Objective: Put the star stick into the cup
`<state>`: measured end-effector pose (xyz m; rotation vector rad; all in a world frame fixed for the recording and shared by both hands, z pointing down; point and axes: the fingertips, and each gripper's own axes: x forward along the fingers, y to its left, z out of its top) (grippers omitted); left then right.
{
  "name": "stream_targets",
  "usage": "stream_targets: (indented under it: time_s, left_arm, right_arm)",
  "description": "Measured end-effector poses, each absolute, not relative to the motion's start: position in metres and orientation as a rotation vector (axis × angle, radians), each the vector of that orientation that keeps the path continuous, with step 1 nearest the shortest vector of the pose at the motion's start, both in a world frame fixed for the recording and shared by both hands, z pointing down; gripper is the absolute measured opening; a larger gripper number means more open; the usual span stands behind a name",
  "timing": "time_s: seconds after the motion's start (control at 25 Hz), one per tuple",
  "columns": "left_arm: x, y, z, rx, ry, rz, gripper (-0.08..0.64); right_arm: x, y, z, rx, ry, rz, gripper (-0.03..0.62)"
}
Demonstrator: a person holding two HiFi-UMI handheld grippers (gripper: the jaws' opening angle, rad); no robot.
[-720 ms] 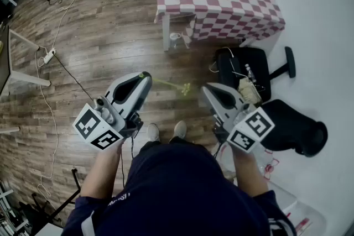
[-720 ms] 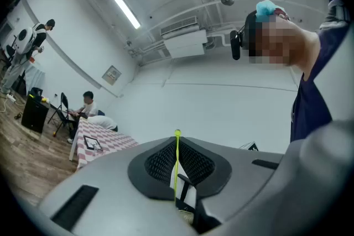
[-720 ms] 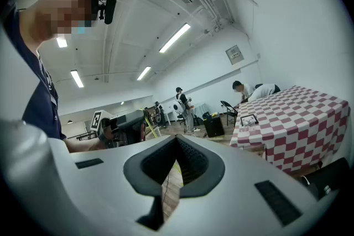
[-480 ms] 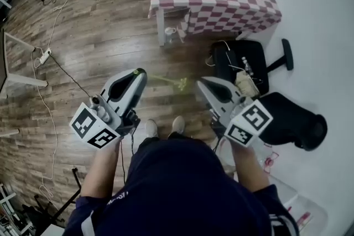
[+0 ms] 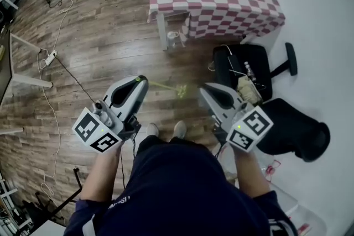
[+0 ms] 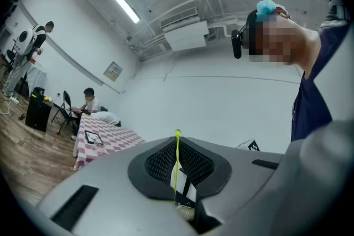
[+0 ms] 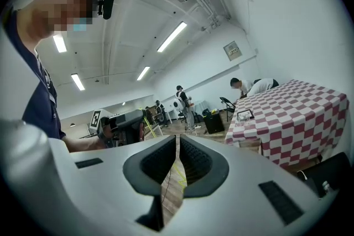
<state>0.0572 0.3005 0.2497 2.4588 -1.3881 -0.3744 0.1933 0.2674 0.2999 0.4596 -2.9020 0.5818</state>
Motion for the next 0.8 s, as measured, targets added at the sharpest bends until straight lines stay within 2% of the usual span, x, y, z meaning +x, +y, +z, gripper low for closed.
stream_targets:
  time_s: [0.56, 0.68, 0.8]
  left_arm:
    - [0.082, 0.273, 0.245, 2.455, -1.488, -0.293, 0.038]
    - [0.083, 0.258, 0.245, 2.472, -1.479, -0.289, 0.038]
    - [0.080, 0.242, 0.247, 2.485, -1.467, -0.283, 0.038]
  right_arm:
    - [0.250, 0.224, 0.303, 0.498, -2.956, 0.627, 0.020]
    - [0.251, 0.212, 0.304, 0.503, -2.956, 0.623, 0.068]
    - [0.251, 0.200, 0.305, 0.517, -2.954, 0.627, 0.078]
